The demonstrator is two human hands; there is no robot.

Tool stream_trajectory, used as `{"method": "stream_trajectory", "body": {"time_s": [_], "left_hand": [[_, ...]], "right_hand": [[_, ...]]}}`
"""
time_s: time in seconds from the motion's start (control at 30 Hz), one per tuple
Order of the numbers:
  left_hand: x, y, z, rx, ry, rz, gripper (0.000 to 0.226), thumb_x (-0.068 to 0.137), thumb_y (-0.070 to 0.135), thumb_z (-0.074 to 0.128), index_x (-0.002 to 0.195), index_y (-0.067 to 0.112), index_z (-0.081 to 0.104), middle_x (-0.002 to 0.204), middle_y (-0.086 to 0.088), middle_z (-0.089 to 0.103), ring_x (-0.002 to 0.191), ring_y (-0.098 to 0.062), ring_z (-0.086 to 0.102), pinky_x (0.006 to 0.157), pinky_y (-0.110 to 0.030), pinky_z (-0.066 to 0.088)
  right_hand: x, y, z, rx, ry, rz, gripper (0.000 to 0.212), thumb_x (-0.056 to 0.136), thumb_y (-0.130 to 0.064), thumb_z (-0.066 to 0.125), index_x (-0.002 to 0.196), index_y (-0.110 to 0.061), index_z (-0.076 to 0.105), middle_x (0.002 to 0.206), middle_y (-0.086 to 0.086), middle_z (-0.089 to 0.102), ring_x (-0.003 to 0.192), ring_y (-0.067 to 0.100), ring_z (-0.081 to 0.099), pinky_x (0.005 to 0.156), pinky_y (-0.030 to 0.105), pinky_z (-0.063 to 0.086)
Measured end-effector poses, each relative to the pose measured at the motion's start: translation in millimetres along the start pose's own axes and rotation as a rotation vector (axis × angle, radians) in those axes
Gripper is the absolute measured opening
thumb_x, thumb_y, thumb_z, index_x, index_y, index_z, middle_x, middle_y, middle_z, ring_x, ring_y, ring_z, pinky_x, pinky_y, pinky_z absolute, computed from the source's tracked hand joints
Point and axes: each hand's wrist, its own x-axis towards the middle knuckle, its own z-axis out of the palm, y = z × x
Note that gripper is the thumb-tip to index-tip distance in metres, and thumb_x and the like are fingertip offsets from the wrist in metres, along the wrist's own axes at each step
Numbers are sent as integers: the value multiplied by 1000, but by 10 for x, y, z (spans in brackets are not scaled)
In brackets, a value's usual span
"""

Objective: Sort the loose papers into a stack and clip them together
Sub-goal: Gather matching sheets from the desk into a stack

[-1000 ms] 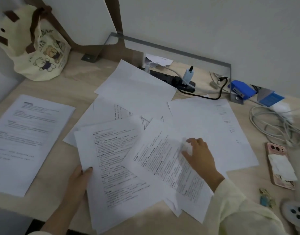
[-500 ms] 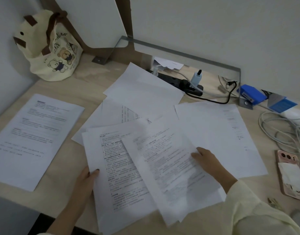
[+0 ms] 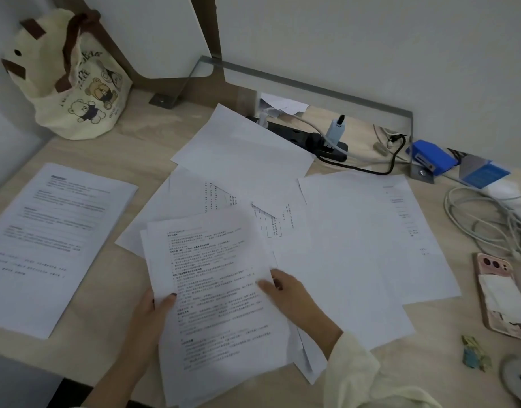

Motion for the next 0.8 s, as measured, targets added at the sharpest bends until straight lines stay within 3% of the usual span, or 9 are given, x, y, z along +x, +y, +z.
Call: {"method": "stream_trajectory", "body": {"time_s": [0.1, 0.17, 0.3, 0.43, 0.5, 0.57, 0.67, 0.73, 0.8], "left_hand": [[40, 32, -50, 6, 26, 16, 23, 93, 13, 49, 113, 21, 56, 97, 10, 64, 92, -13, 60, 73, -28, 46], [51, 61, -83, 11, 44, 34, 21, 93, 12, 49, 111, 21, 57, 97, 9, 64, 93, -14, 60, 77, -31, 45], [101, 125, -165, -1, 81, 24, 20, 93, 13, 48, 111, 21, 56, 98, 5, 64, 92, -17, 60, 81, -34, 46], [207, 120, -272, -11, 102, -14, 24, 93, 17, 49, 115, 16, 60, 108, -4, 67, 100, -27, 62, 94, -49, 46], [249, 123, -309, -39, 112, -42, 25, 93, 14, 50, 116, 15, 61, 109, -6, 68, 101, -28, 63, 95, -50, 46], [288, 121, -326, -66, 116, -77, 26, 93, 14, 50, 117, 13, 61, 111, -8, 68, 101, -30, 63, 96, -52, 46], [332, 116, -319, -79, 118, -110, 24, 93, 16, 51, 113, 12, 63, 107, -8, 70, 98, -30, 65, 93, -51, 49], [351, 135, -296, -82, 133, -125, 20, 92, 16, 51, 107, 13, 65, 102, -7, 71, 94, -28, 66, 87, -46, 52], [357, 173, -275, -76, 128, -130, 19, 92, 15, 51, 104, 12, 65, 99, -6, 71, 91, -28, 66, 82, -42, 53]], "right_hand": [[130, -47, -226, -153, 265, -75, 22, 91, -27, 52, 106, -13, 58, 94, 3, 59, 86, 18, 57, 75, 27, 45], [264, -108, -404, -374, 382, -158, 30, 90, -23, 52, 117, -11, 54, 112, 8, 57, 103, 22, 55, 83, 31, 44], [649, -362, -603, -763, 351, -268, 50, 92, -23, 47, 138, -7, 33, 141, 11, 39, 127, 25, 38, 104, 31, 32], [968, -485, -583, -915, 320, -336, 59, 92, -26, 44, 142, -5, 22, 151, 14, 26, 138, 26, 25, 114, 30, 18], [1075, -479, -539, -944, 344, -327, 54, 91, -24, 45, 139, -5, 28, 140, 15, 40, 128, 29, 39, 107, 32, 29], [1133, -490, -523, -991, 381, -333, 42, 87, -12, 50, 127, -2, 43, 114, 16, 57, 103, 32, 57, 88, 35, 44], [1205, -544, -529, -1090, 448, -412, 28, 66, 6, 69, 92, 1, 62, 71, 15, 61, 61, 30, 62, 54, 30, 47], [1235, -597, -568, -1049, 438, -376, 16, 76, 1, 63, 92, 1, 61, 73, 14, 61, 62, 27, 59, 54, 29, 41], [1249, -654, -621, -806, 461, -318, 14, 92, -11, 46, 97, -4, 56, 81, 11, 60, 69, 24, 54, 58, 27, 37]]}}
